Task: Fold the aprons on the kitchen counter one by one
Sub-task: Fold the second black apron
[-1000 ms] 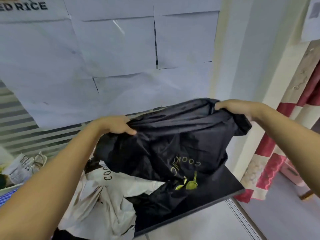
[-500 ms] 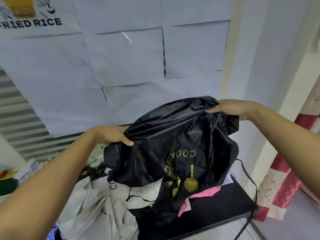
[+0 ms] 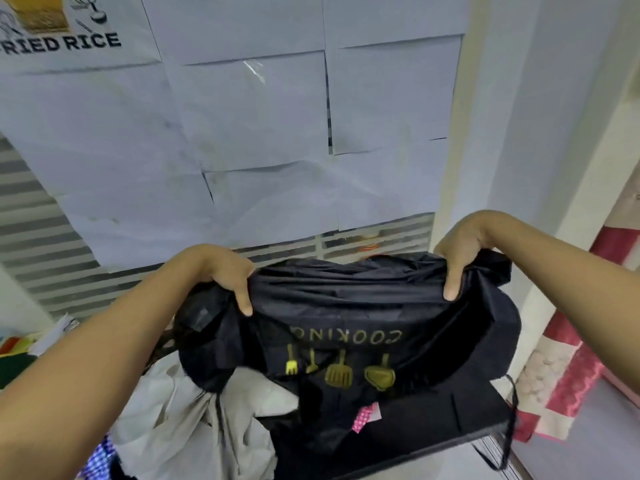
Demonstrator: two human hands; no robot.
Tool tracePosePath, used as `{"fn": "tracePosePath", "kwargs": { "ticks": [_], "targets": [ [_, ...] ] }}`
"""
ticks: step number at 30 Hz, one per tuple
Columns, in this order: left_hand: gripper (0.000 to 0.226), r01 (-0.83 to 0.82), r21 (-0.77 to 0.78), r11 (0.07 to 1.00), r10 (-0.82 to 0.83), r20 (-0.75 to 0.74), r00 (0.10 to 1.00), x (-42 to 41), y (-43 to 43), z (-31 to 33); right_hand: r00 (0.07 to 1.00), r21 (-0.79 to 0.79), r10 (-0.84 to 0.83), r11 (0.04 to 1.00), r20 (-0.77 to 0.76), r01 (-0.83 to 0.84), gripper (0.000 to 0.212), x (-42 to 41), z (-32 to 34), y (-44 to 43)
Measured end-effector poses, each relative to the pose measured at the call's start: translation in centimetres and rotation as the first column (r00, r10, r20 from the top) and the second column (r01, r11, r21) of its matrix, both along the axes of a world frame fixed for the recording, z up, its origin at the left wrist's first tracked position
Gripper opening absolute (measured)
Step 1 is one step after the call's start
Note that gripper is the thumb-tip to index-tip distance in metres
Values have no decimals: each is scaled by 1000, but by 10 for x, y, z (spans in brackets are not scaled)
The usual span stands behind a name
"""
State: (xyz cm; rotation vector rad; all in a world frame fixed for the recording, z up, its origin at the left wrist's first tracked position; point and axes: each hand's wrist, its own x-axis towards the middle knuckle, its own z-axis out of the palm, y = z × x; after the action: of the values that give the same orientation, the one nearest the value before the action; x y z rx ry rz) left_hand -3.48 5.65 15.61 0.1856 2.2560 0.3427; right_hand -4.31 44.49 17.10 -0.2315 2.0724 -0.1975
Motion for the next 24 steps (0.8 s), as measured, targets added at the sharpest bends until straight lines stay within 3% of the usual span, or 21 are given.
{"fn": "tracePosePath", "kwargs": {
  "ticks": [2,3,4,6,7,8,9,10,11,13,15,18,19,21,24],
  "targets": [
    [33,-46,-124,991,-9,-411,912,-15,-2,9,980,22,-27,999,-197,32,71,-8,9,-10],
    [20,-118,-114,986,24,-609,793,-21,-5,22,921,28,-28,999,-387,42,58,-12,17,-16],
    [10,-173,-52,984,72,-767,638,-22,-7,41,781,33,-23,998,-624,55,42,-18,28,-21],
    [7,-212,130,969,182,-951,249,-21,-13,82,264,-42,-65,995,-962,92,13,-27,59,-33],
    [16,-197,206,958,219,-975,45,-17,-16,103,16,-122,-124,989,-992,78,5,-29,77,-38],
    [25,-175,257,950,236,-963,-131,-8,-18,120,-187,-202,-194,979,-963,25,12,-28,94,-41],
    [33,-152,287,946,240,-933,-267,1,-20,133,-342,-256,-256,966,-904,-48,20,-23,111,-43],
    [39,-116,313,943,256,-901,-351,12,-22,140,-452,-295,-321,947,-832,-130,26,-16,123,-44],
    [42,-82,318,945,263,-882,-392,21,-26,139,-503,-336,-393,919,-769,-205,28,-9,128,-44],
    [49,-68,225,972,176,-890,-420,34,-35,114,-474,-392,-483,876,-736,-282,19,3,115,-39],
    [49,-142,55,988,1,-935,-356,42,-45,68,-370,-426,-510,857,-777,-289,14,10,71,-35],
    [44,-202,-185,962,-201,-978,-62,53,-49,-11,-374,20,-78,968,-924,-250,32,14,-25,-29],
    [50,-174,-238,956,-236,-971,34,59,-49,-40,-323,118,50,974,-945,-194,34,16,-60,-27],
    [65,-116,-254,960,-229,-953,198,73,-49,-105,-113,167,152,977,-982,-134,41,32,-124,-29],
    [73,-139,-254,957,-175,-890,421,102,-46,-194,319,117,118,993,-940,-23,84,68,-222,-31]
  ]
}}
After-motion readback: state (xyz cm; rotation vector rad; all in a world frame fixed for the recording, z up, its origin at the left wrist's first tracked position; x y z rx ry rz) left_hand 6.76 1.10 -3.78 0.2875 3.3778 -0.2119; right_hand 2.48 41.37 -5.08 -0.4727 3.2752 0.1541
